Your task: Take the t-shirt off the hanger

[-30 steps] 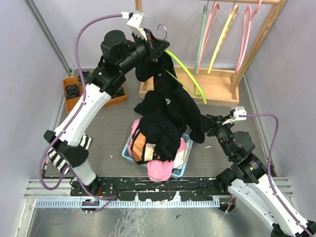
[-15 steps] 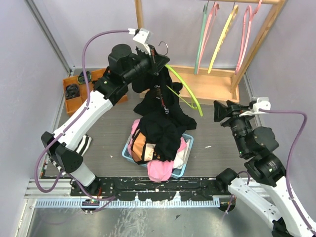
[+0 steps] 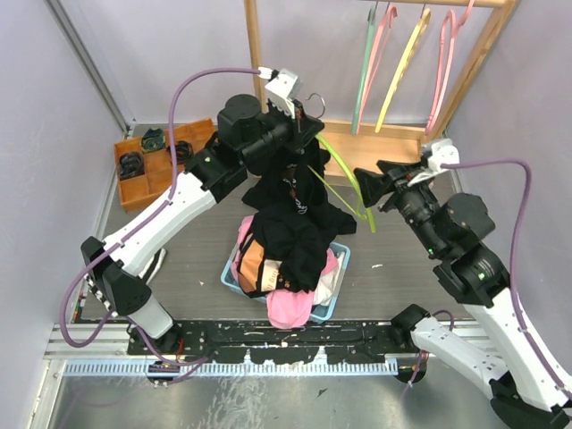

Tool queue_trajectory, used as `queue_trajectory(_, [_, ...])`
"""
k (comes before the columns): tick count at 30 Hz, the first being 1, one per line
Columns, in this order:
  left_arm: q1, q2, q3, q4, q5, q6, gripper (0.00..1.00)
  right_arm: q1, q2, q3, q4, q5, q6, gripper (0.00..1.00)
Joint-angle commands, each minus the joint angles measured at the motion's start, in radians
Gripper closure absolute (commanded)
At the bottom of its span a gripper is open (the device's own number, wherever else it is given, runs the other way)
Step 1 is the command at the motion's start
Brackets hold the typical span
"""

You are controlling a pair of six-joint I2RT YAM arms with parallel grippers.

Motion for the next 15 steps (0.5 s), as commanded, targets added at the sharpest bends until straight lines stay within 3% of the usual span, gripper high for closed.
queue_trajectory(1, [-0.04,0.023,0.074,0.005,-0.036,0.045,1.0,0.002,0.068,0.063,0.047,-0.132,-0.023,0.39])
queue_trajectory(15, [-0.081,0.072,0.154,-0.048,-0.06,0.076,1.0,0.002,0.125,0.043,0.009,-0.099,-0.027,0.42])
